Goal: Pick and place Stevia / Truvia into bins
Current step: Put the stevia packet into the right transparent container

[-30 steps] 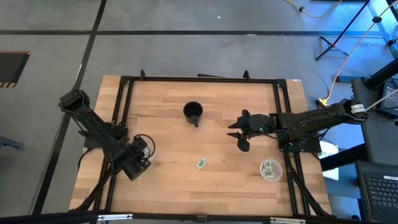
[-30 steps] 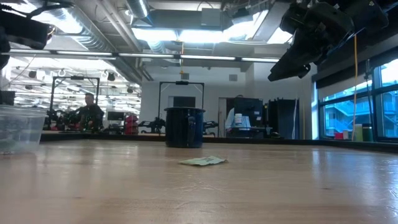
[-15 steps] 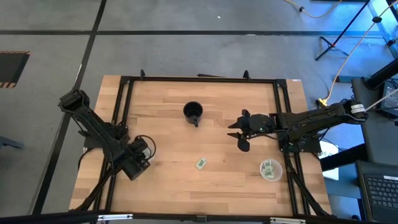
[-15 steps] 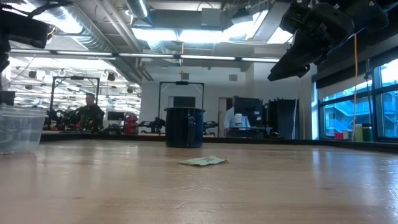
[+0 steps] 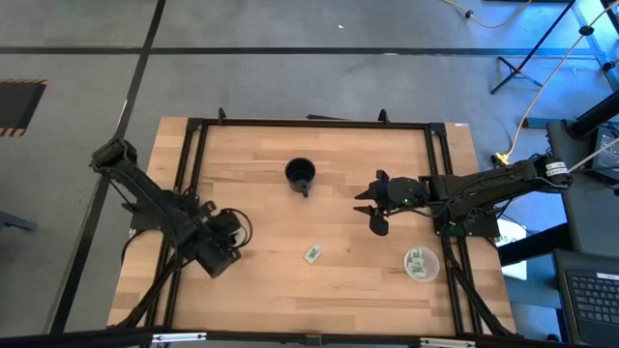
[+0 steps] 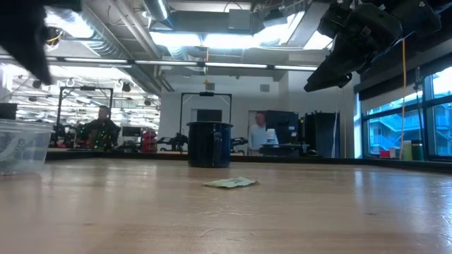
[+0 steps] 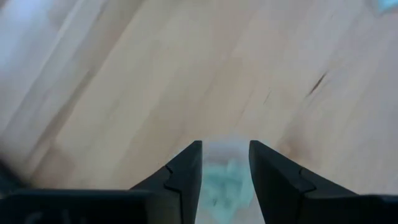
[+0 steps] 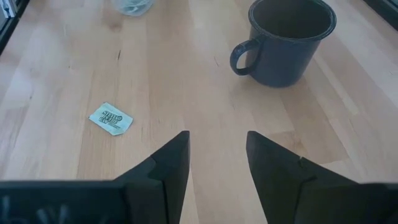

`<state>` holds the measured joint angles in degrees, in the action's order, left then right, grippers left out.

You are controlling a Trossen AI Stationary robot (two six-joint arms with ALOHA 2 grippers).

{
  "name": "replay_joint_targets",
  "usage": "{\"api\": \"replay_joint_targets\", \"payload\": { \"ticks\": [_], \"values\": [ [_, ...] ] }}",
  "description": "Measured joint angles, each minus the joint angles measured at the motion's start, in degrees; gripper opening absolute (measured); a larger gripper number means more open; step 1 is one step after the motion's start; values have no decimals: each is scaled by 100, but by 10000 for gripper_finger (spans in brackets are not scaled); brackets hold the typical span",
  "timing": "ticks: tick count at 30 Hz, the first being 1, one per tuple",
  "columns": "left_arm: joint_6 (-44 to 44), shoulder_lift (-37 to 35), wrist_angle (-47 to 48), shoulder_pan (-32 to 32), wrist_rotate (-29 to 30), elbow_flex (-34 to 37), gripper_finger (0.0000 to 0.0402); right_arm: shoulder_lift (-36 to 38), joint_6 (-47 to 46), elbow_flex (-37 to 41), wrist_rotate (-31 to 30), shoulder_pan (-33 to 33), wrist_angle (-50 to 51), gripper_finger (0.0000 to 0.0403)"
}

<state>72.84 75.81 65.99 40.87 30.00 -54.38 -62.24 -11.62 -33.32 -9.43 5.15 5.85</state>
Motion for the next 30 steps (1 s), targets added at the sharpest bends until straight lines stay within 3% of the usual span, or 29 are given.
{"api": "replay_joint_targets", "payload": {
  "ticks": [3,9,14,19,24,30],
  "values": [
    [-940,0,-756,-250,364,-21,127,0,2,0,0,1,0,162],
    [-4042,62,-3180,-834,649,-23,128,0,9,0,0,2,0,162],
    [-5609,288,-4910,-1329,-126,-32,128,0,-12,0,0,0,0,162],
    [-6768,923,-5765,-1615,-1063,-32,142,0,-9,0,0,0,0,162],
    [-7410,1717,-6314,-1743,-1416,-32,173,0,-20,0,0,0,2,162],
    [-9124,2596,-7417,-1662,-1447,-32,191,-1,-13,0,0,1,2,162]
  ]
}}
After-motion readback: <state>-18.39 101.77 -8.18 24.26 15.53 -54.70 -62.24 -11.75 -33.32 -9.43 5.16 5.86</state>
